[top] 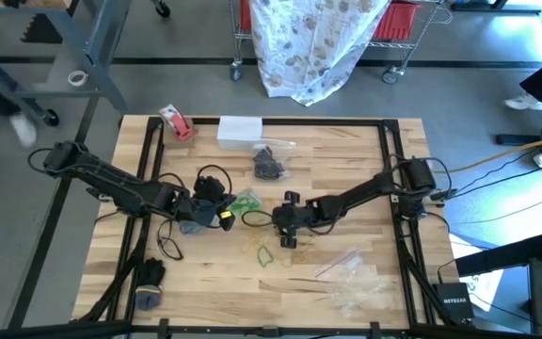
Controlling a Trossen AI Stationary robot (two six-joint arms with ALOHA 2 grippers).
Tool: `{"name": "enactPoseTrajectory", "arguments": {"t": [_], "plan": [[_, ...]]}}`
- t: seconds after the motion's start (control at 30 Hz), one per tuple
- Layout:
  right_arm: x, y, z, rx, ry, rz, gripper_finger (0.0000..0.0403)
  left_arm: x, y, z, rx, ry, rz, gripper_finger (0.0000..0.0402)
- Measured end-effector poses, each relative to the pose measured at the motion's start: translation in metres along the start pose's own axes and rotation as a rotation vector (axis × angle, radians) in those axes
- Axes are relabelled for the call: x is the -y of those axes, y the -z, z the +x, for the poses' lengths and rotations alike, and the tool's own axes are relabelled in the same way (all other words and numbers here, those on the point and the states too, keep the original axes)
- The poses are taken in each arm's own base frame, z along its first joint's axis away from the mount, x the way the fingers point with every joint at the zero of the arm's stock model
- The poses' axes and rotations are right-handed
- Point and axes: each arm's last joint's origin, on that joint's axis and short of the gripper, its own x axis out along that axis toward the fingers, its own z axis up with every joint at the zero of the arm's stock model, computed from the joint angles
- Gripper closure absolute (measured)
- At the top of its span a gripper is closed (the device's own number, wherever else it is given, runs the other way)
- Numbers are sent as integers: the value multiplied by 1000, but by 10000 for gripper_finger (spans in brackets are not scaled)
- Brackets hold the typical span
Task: Sort rubber bands
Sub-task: Put the green rubber band into the transparent zip bag
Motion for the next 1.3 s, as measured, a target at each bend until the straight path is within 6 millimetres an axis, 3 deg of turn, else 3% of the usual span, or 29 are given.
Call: {"name": "enactPoseTrajectory", "arguments": {"t": [0.23,0.47,0.57,0.67,1.0,1.17,1.3], "plan": [[9,-4,4,22,-106,-24,276,0,0,0,-1,-1,9,402],[9,-4,4,13,-111,-44,390,0,0,0,-1,-1,8,402],[2,-4,-3,16,-79,-62,392,0,0,0,-1,-1,8,402],[-6,-8,-22,38,-46,-86,399,0,0,0,-1,-1,8,402],[-31,-44,-113,323,-45,-87,401,0,0,0,0,1,2,402],[-32,-66,-130,435,16,-73,401,1,-1,0,8,9,-8,402],[-24,-78,-130,524,24,-25,402,3,-3,0,26,27,-25,402]]}}
